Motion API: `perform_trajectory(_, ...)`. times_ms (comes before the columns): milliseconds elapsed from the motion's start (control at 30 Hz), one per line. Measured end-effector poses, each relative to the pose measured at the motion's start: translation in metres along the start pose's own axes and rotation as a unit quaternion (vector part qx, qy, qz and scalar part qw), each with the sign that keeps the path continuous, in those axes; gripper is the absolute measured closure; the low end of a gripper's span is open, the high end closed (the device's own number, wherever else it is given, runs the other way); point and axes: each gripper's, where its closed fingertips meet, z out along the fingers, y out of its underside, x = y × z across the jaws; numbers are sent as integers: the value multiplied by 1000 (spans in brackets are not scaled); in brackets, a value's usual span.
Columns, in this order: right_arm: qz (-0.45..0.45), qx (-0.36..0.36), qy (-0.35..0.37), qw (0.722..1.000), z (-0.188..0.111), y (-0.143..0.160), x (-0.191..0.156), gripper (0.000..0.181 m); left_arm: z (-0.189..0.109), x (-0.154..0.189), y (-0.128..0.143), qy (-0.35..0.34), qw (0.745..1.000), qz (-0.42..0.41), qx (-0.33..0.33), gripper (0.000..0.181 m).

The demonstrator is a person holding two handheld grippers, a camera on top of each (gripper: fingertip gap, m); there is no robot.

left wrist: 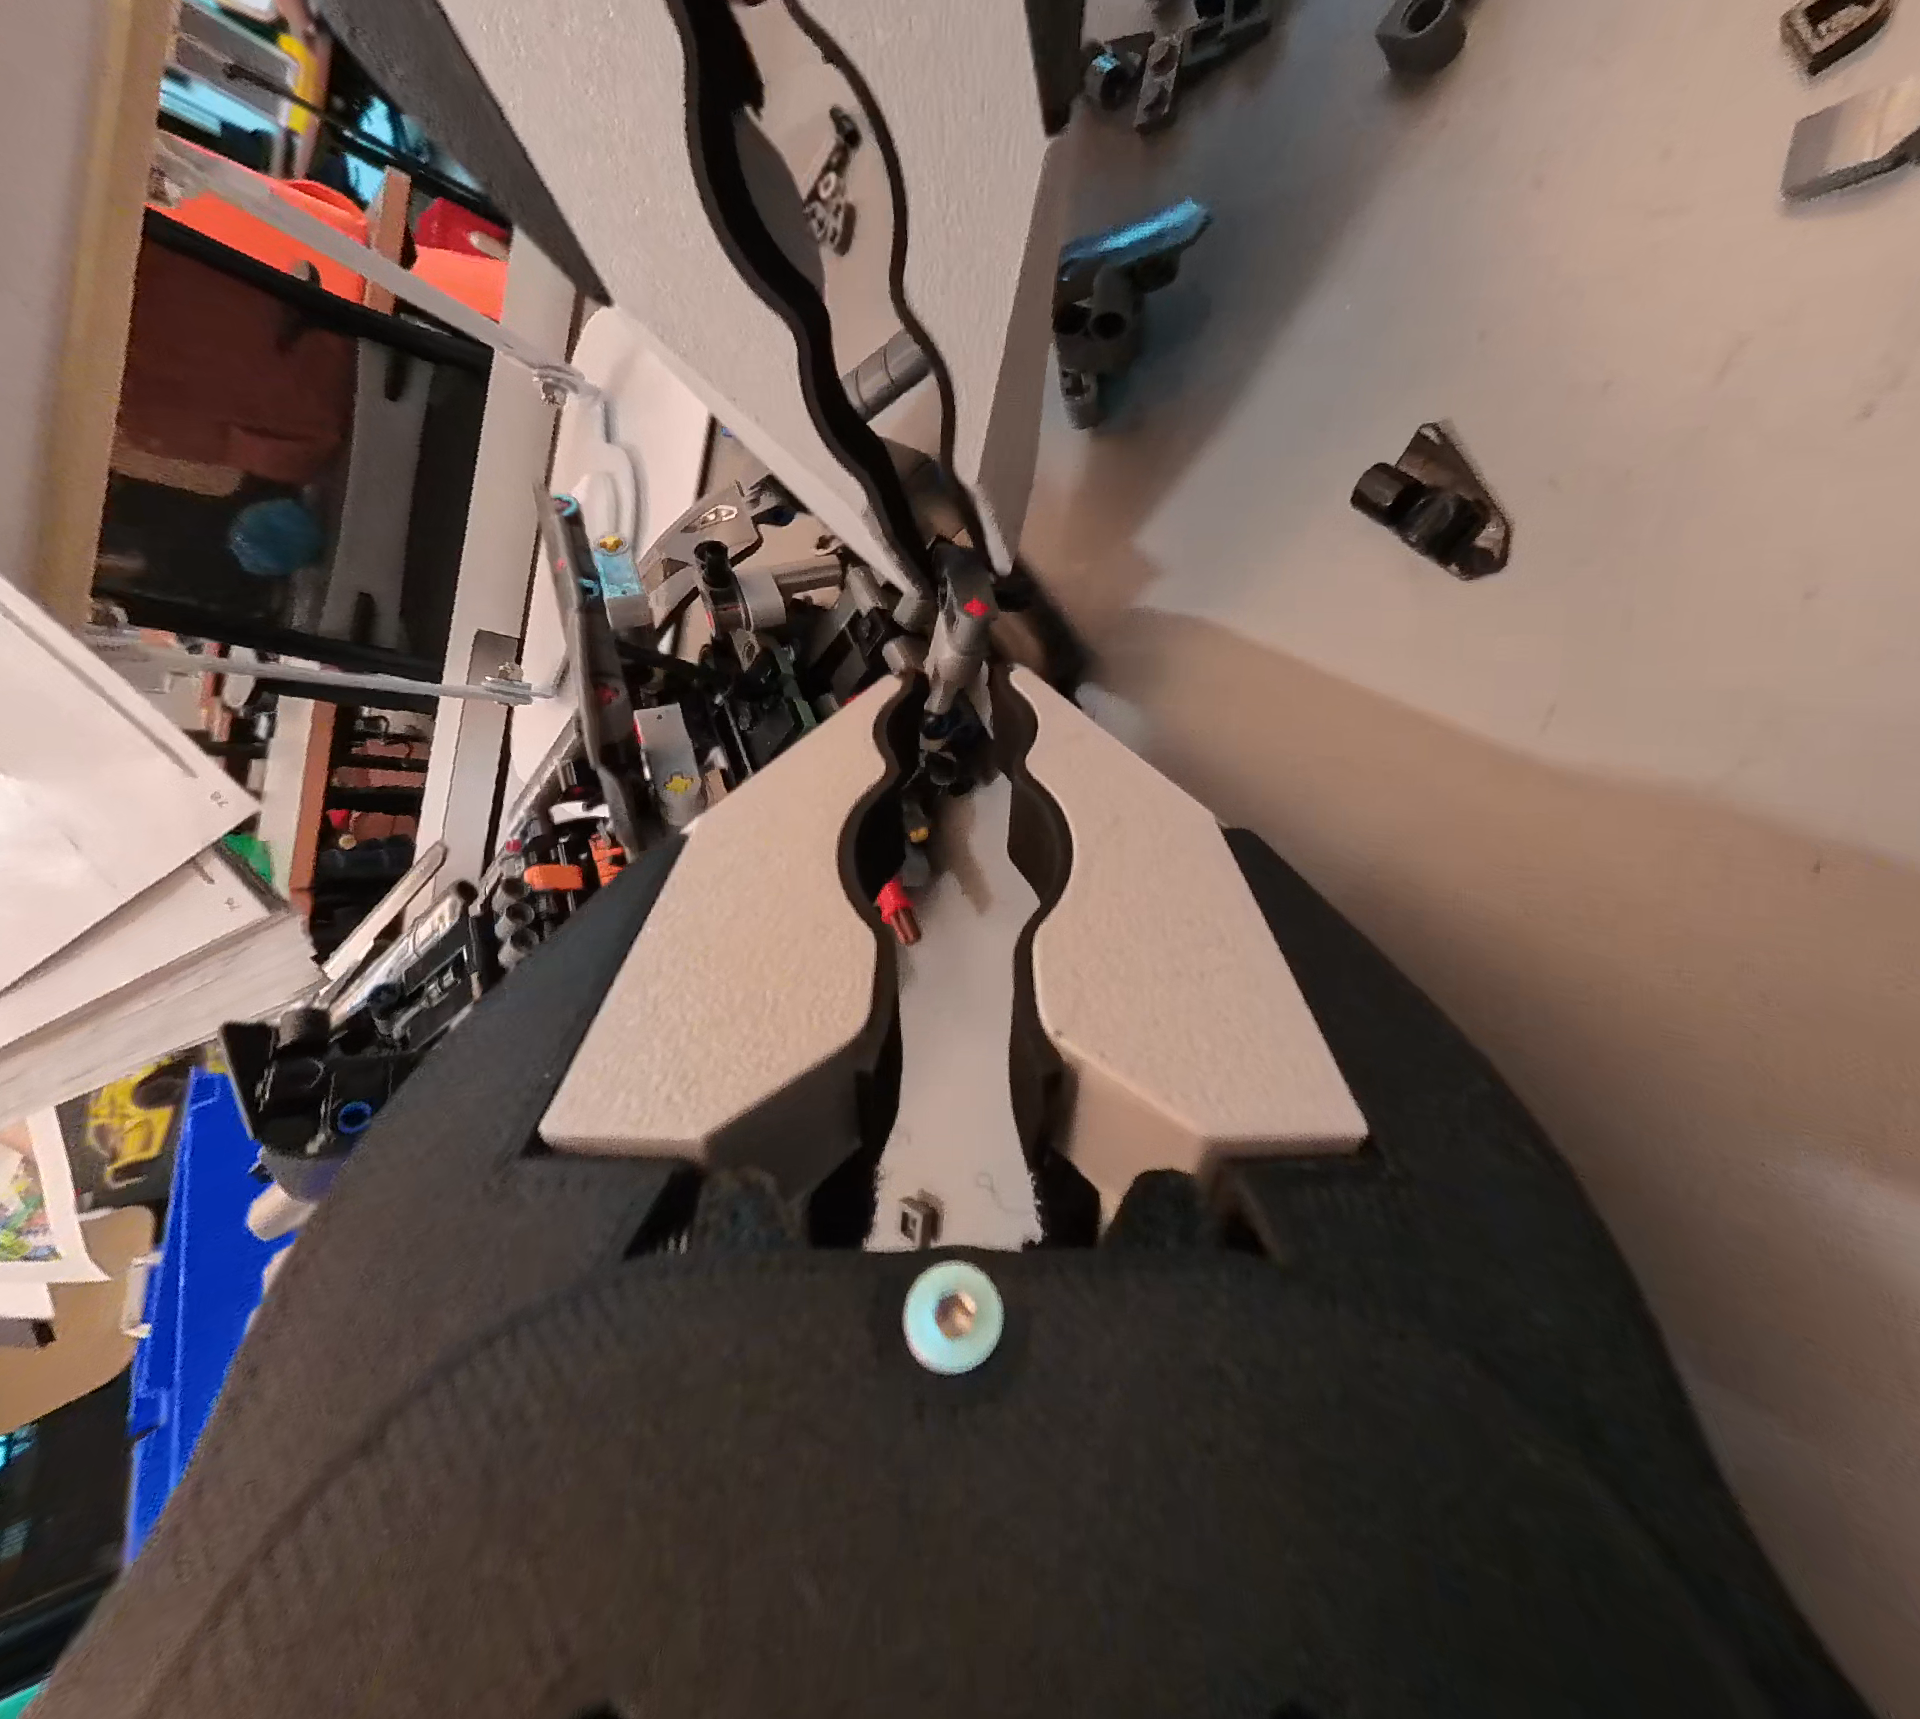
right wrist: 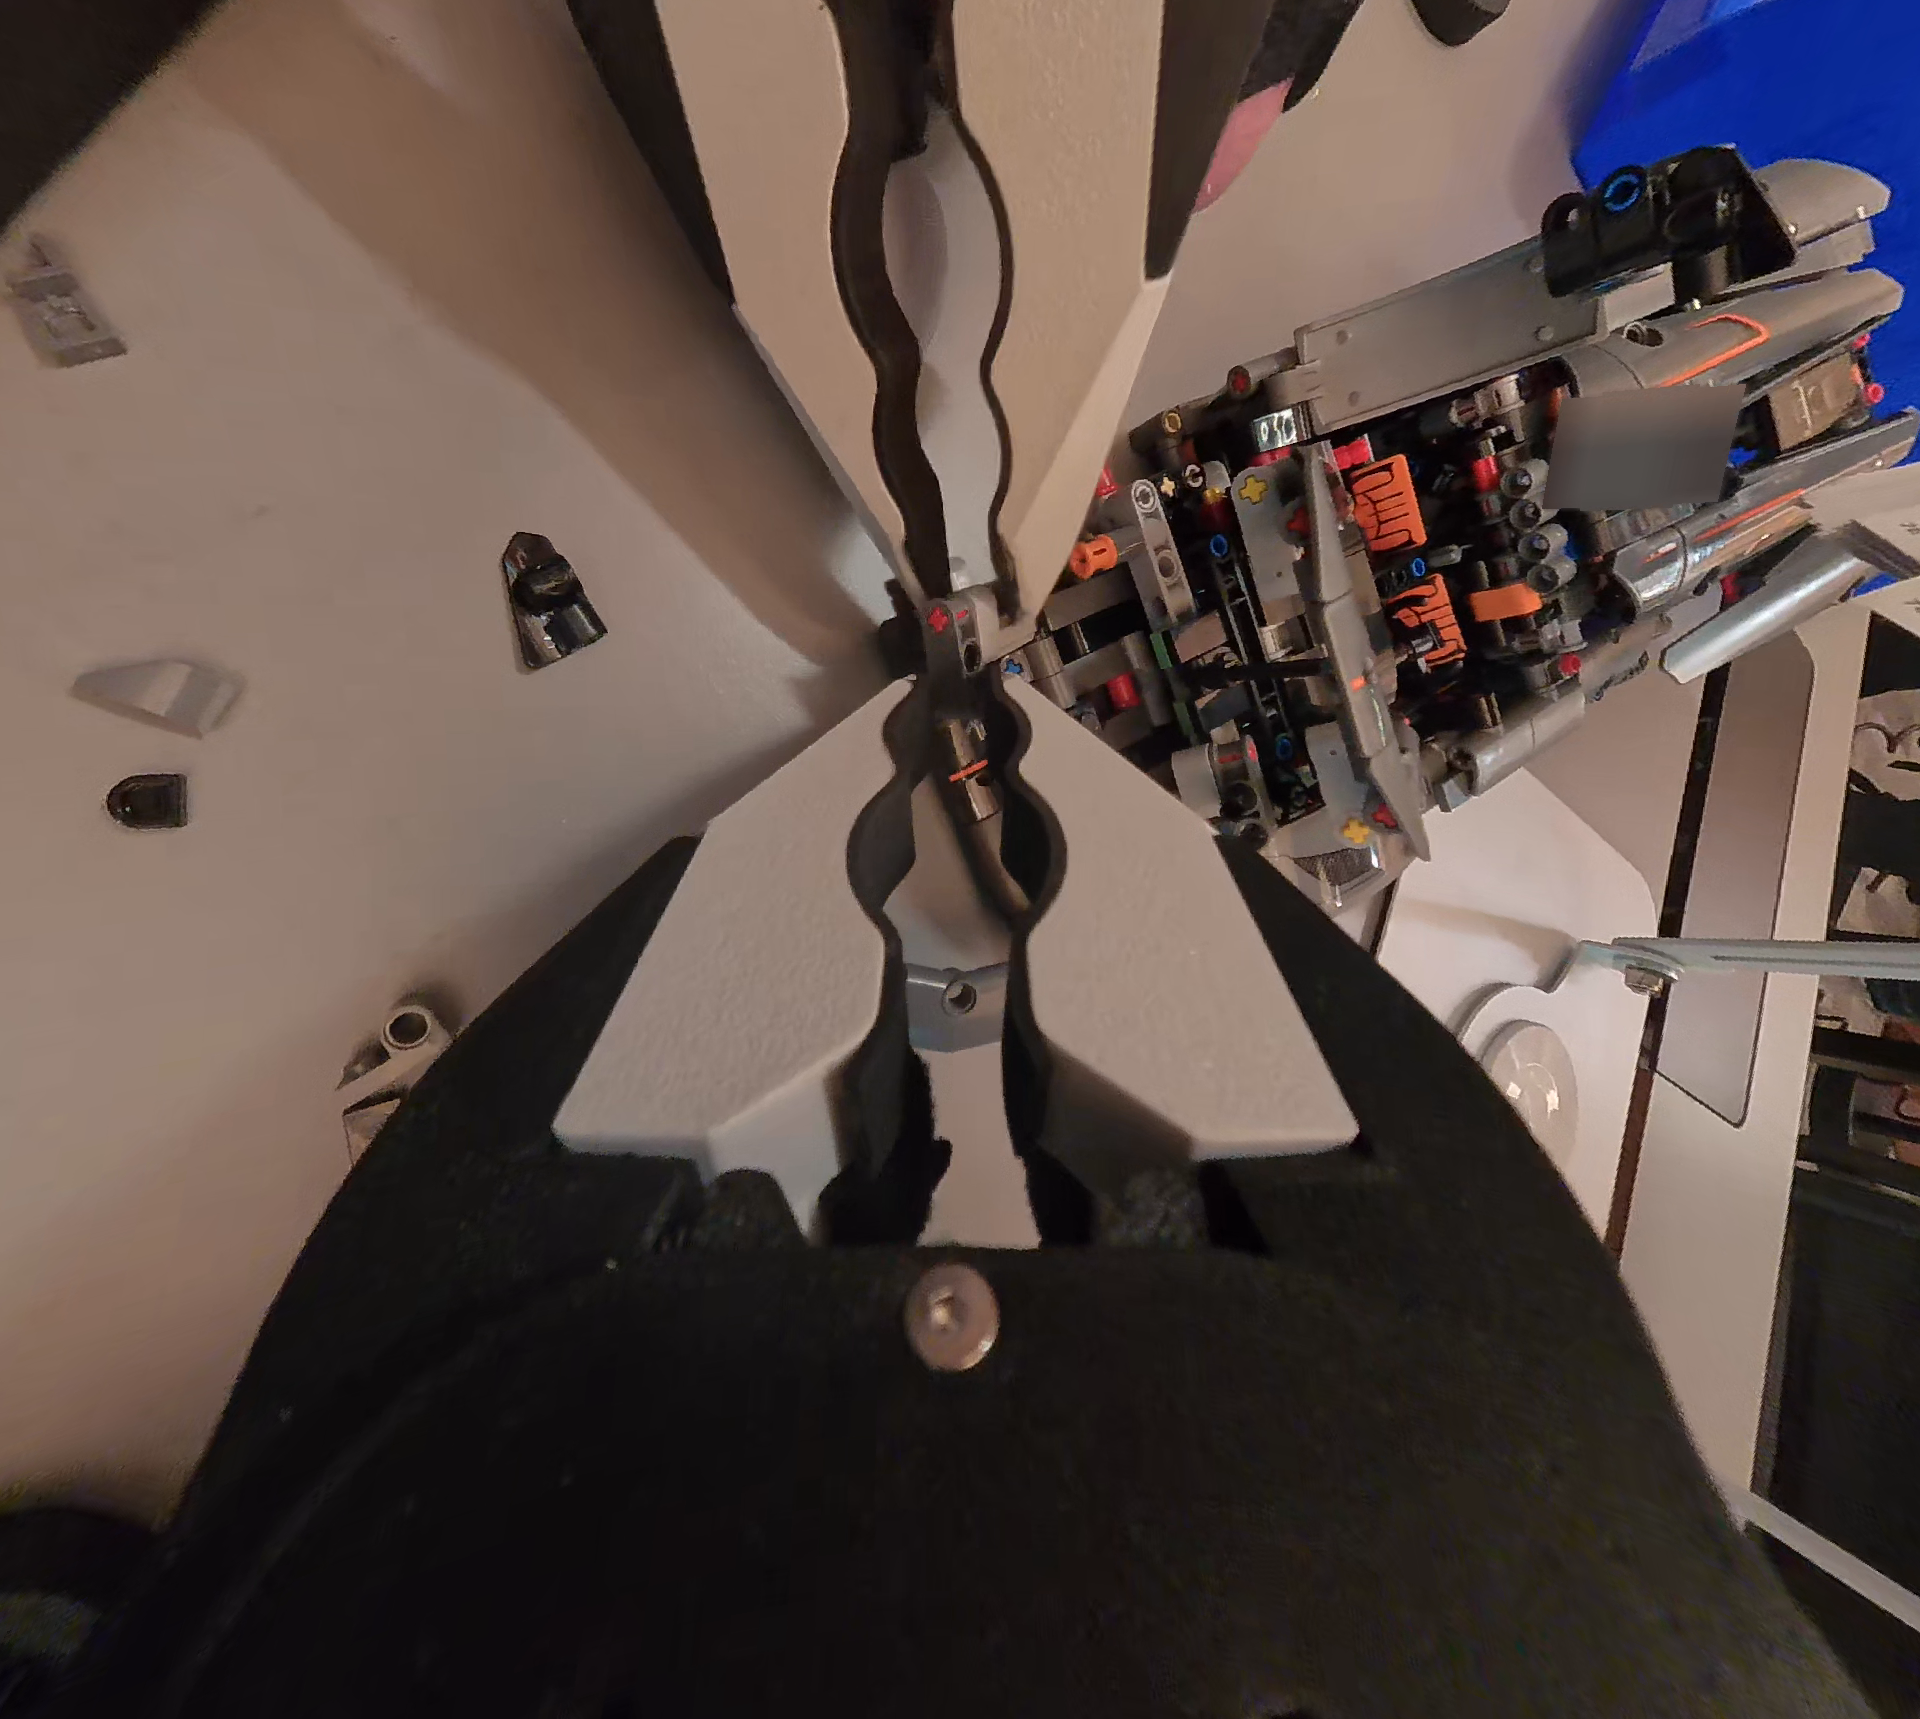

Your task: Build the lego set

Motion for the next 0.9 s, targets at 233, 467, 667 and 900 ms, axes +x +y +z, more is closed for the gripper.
perform_trajectory(233, 5, 2, 2, 1000, 0, 0, 0, 175, 1, 0, -1, -8, 1000, 14, -4, 176)
perform_trajectory(467, 9, 7, 3, 1000, 1, -1, 1, 175, 0, 0, -1, -10, 1000, 20, -6, 176)
perform_trajectory(667, 9, 12, 6, 1000, 0, -2, 1, 175, 0, 0, -1, -13, 1000, 20, -6, 177)
perform_trajectory(900, 10, 26, 7, 1000, -3, -5, 3, 174, 0, -1, -1, -11, 1000, 3, -1, 177)
